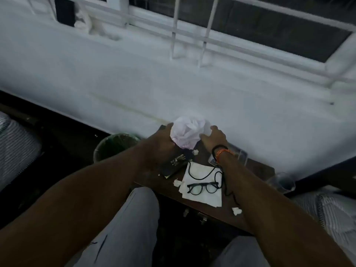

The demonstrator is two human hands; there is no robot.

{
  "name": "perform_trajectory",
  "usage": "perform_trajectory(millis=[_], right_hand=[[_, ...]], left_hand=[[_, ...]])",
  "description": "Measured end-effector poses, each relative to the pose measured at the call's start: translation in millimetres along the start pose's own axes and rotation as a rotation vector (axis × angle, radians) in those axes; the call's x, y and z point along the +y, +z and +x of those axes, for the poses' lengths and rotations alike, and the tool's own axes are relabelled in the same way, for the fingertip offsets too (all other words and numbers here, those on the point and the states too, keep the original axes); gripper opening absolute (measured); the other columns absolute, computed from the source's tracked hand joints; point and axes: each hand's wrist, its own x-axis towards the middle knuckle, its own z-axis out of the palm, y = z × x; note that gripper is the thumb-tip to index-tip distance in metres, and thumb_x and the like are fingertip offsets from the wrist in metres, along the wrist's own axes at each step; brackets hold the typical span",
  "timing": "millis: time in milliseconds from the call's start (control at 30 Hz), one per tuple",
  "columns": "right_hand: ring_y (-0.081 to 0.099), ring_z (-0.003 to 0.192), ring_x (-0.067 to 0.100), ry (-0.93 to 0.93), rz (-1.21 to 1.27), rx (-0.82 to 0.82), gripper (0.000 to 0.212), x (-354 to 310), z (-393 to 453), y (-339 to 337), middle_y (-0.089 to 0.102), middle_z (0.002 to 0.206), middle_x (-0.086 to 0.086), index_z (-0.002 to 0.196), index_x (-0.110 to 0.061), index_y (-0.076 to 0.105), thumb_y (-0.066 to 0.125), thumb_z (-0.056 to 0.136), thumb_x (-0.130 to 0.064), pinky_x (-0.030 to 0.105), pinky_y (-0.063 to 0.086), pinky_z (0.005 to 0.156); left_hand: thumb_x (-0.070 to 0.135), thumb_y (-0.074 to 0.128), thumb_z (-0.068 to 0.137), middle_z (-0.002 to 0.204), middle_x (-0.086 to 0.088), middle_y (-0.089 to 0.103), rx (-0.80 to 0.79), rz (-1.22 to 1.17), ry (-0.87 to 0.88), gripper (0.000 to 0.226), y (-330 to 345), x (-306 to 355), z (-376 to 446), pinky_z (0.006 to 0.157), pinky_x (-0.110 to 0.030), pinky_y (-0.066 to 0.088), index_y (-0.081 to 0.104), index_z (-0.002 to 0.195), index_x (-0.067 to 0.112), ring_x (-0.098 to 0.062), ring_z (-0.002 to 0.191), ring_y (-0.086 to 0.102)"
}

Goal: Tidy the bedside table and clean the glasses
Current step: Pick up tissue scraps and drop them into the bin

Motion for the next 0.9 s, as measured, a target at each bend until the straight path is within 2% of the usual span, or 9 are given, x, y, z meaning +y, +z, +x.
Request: perform_trajectory(millis=[100, 200, 300, 400, 467, 534, 634, 800, 900], right_hand=[[0.050, 0.127, 0.036, 0.061, 0.118, -0.001, 0.073, -7.6, 23.4, 18.3, 0.051, 0.140, 0.018, 0.149, -0.013, 0.029, 0.064, 0.088, -0.031, 0.038, 0.043, 0.098], [0.045, 0.132, 0.037, 0.119, 0.227, 0.009, 0.083, -9.9, 40.1, 35.1, 0.045, 0.146, 0.018, 0.152, -0.018, 0.022, 0.065, 0.087, -0.043, 0.042, 0.039, 0.105], [0.044, 0.134, 0.035, 0.189, 0.402, 0.034, 0.089, -4.5, 58.0, 53.1, 0.041, 0.150, 0.015, 0.153, -0.021, 0.021, 0.064, 0.084, -0.056, 0.044, 0.040, 0.109], [0.055, 0.122, 0.032, 0.228, 0.595, -0.025, 0.085, 2.4, 70.5, 68.9, 0.052, 0.142, 0.006, 0.146, -0.030, 0.033, 0.070, 0.075, -0.055, 0.048, 0.048, 0.103], [0.064, 0.108, 0.027, 0.250, 0.684, -0.042, 0.068, 9.7, 78.3, 77.7, 0.064, 0.125, 0.001, 0.131, -0.034, 0.050, 0.073, 0.068, -0.048, 0.050, 0.055, 0.093], [0.066, 0.102, 0.026, 0.244, 0.680, 0.000, 0.049, 11.9, 80.1, 83.2, 0.067, 0.114, 0.000, 0.118, -0.033, 0.057, 0.071, 0.071, -0.038, 0.050, 0.057, 0.089], [0.063, 0.100, 0.025, 0.170, 0.537, 0.076, 0.046, -4.6, 67.6, 81.5, 0.064, 0.107, -0.004, 0.121, -0.026, 0.055, 0.067, 0.077, -0.032, 0.043, 0.055, 0.090], [0.060, 0.098, 0.023, 0.057, 0.382, 0.153, 0.042, -46.6, 55.7, 81.3, 0.065, 0.110, 0.001, 0.122, -0.023, 0.056, 0.065, 0.083, -0.036, 0.032, 0.049, 0.089], [0.065, 0.096, 0.023, -0.015, 0.332, 0.110, 0.046, -81.0, 53.0, 99.4, 0.068, 0.109, 0.004, 0.113, -0.023, 0.064, 0.066, 0.075, -0.046, 0.034, 0.053, 0.086]], left_hand=[[0.064, 0.069, 0.059, 0.143, -0.018, 0.049, 0.068, -0.060, -0.053, 0.123, 4.5, -25.0, 36.4, 0.110, -0.040, 0.035, 0.013, 0.154, 0.009, -0.033, 0.130, 0.048], [0.050, 0.072, 0.065, 0.134, -0.012, 0.059, 0.138, -0.163, -0.105, 0.111, 22.1, -67.8, 86.2, 0.108, -0.044, 0.042, 0.010, 0.155, 0.029, -0.029, 0.125, 0.055], [0.067, 0.070, 0.066, 0.146, -0.007, 0.050, 0.171, -0.247, -0.116, 0.104, 22.3, -51.0, 84.0, 0.108, -0.042, 0.043, 0.013, 0.150, 0.046, -0.024, 0.132, 0.049], [0.058, 0.059, 0.088, 0.156, -0.004, 0.035, 0.133, -0.347, -0.130, 0.081, 23.7, -29.6, 83.6, 0.109, -0.030, 0.036, 0.021, 0.154, 0.031, -0.022, 0.140, 0.038], [0.054, 0.057, 0.091, 0.158, -0.003, 0.032, 0.117, -0.484, -0.155, 0.075, 28.1, -27.1, 89.4, 0.113, -0.034, 0.036, 0.026, 0.153, 0.027, -0.021, 0.142, 0.037], [0.055, 0.057, 0.091, 0.157, -0.002, 0.035, 0.118, -0.578, -0.163, 0.070, 31.6, -30.3, 94.1, 0.113, -0.038, 0.037, 0.034, 0.150, 0.026, -0.020, 0.139, 0.040], [0.060, 0.057, 0.087, 0.149, -0.001, 0.046, 0.160, -0.670, -0.188, 0.063, 24.4, -33.6, 93.0, 0.109, -0.040, 0.043, 0.046, 0.141, 0.032, -0.020, 0.132, 0.048], [0.078, 0.049, 0.068, 0.131, 0.000, 0.062, 0.227, -0.621, -0.196, 0.058, -17.0, -60.8, 88.8, 0.098, -0.049, 0.051, 0.057, 0.117, 0.047, -0.029, 0.117, 0.062], [0.066, 0.052, 0.082, 0.115, -0.007, 0.067, 0.282, -0.607, -0.238, 0.042, -61.4, -71.8, 57.2, 0.075, -0.038, 0.060, 0.063, 0.112, 0.040, -0.033, 0.103, 0.067]])
